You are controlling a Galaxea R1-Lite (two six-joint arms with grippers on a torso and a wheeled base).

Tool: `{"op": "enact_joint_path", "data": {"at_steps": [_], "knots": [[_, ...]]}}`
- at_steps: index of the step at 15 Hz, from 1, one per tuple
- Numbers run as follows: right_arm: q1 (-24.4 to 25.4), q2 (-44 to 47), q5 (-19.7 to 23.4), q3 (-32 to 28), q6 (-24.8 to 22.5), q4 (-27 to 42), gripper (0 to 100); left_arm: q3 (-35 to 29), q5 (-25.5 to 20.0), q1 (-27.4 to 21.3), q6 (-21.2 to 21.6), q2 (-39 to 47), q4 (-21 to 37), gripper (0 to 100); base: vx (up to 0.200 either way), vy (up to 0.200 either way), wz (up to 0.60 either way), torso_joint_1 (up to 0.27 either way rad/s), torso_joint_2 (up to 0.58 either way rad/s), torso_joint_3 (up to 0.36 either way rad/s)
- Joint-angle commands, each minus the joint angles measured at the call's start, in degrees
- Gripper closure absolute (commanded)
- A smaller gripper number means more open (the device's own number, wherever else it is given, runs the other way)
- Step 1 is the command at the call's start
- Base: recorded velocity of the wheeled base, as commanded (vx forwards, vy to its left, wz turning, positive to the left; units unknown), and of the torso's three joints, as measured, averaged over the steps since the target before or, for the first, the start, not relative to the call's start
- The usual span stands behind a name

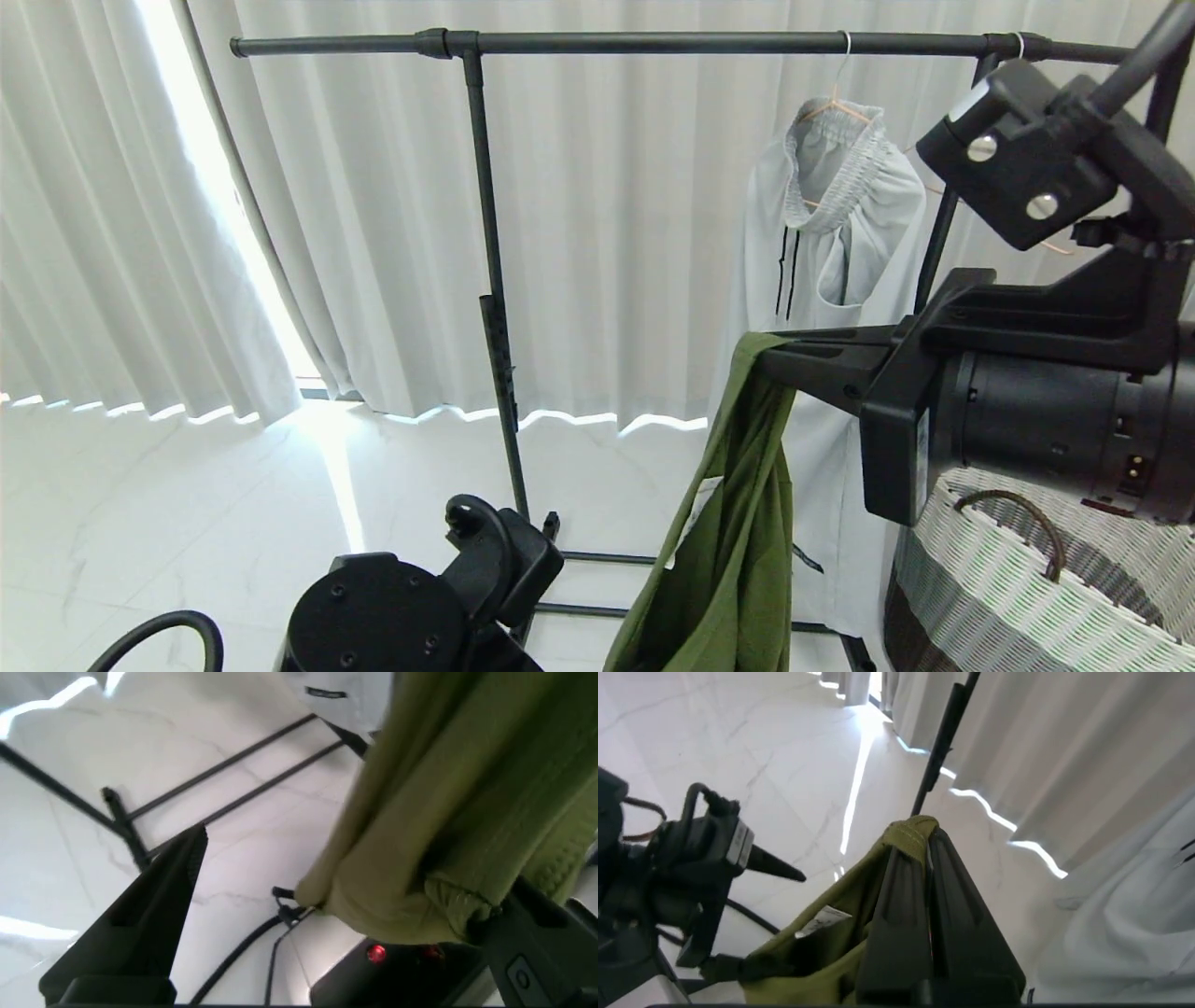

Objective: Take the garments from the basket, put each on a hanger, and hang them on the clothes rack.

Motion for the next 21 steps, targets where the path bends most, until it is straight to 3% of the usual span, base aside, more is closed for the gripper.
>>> {"op": "enact_joint_path", "data": {"at_steps": [1,4,5,7,9,11,13,16,17,19,21], "knots": [[0.5,-0.7,0.0,0.1,0.0,1.4,100,-0.1,1.2,1.5,-0.1,0.1,-0.1,0,0.000,0.000,0.00,0.000,0.00,0.000],[0.3,-1.8,-0.1,0.8,0.0,2.6,100,1.9,1.2,1.2,0.0,-2.3,-1.7,0,0.000,0.000,0.00,0.000,0.00,0.000],[0.1,-2.3,-0.2,1.5,0.0,2.6,100,2.6,1.3,1.2,0.1,-3.0,-1.7,100,0.000,0.000,0.00,0.000,0.00,0.000],[-1.0,-3.6,-0.2,2.6,0.0,2.8,100,3.6,2.0,1.2,0.8,-4.8,-1.7,100,0.000,0.000,0.00,0.000,0.00,0.000],[-2.7,-5.0,-0.2,2.9,0.0,3.9,100,3.9,3.1,1.2,4.1,-6.4,-1.7,100,0.000,0.000,0.00,0.000,0.00,0.000],[-4.9,-7.2,-0.2,3.0,0.0,6.3,100,3.7,3.3,1.6,10.5,-8.7,-1.7,100,0.000,0.000,0.00,0.000,0.00,0.000],[-5.0,-9.4,-0.2,3.9,0.0,7.9,100,-2.1,3.3,3.7,11.5,-9.6,-0.3,100,0.000,0.000,0.00,0.000,0.00,0.000],[-4.9,-12.8,-0.2,5.2,-0.1,10.0,100,-17.9,2.9,7.3,11.4,-11.5,14.6,100,0.000,0.000,0.00,0.000,0.00,0.000],[-5.0,-13.8,-0.2,5.2,-0.1,11.0,100,-27.2,2.3,8.4,11.2,-12.1,25.0,100,0.000,0.000,0.00,0.000,0.00,0.000],[-5.0,-14.4,-0.2,3.8,-0.2,10.6,100,-47.5,-3.8,11.4,11.1,-11.8,43.6,100,0.000,0.000,0.00,0.000,0.00,0.000],[-5.0,-14.1,-0.1,0.5,-1.8,10.6,100,-63.4,-9.9,13.5,11.1,-10.2,57.3,100,0.000,0.000,0.00,0.000,0.00,0.000]]}}
